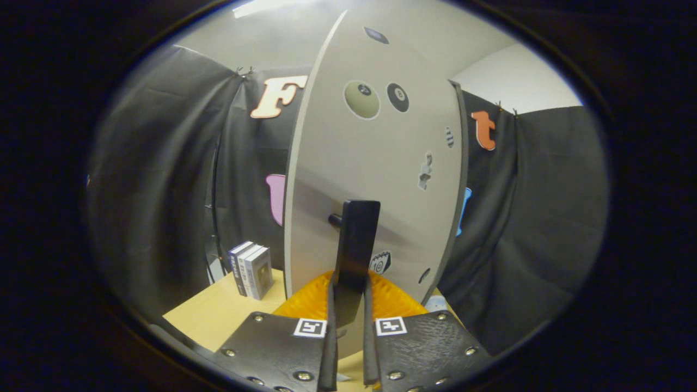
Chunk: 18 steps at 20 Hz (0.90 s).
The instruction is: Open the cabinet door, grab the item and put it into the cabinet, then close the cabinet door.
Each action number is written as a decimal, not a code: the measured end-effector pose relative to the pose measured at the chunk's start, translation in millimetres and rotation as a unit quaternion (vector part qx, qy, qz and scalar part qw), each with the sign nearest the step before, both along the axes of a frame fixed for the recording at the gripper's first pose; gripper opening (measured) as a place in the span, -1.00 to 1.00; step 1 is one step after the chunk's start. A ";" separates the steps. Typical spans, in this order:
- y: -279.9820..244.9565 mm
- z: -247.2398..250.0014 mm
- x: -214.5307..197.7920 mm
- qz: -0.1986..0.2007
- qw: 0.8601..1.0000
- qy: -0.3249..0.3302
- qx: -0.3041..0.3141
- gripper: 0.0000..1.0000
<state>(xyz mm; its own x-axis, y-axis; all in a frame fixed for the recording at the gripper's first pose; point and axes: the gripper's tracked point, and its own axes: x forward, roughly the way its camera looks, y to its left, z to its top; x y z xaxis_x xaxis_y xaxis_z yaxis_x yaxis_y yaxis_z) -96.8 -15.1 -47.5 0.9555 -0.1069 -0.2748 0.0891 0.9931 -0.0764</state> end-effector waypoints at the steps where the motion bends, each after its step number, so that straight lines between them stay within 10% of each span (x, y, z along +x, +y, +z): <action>1: -5.8 0.4 -5.1 -0.008 1.000 0.002 -0.003 -0.63; 18: -80.9 8.0 -60.7 -0.111 0.994 0.016 -0.016 -0.82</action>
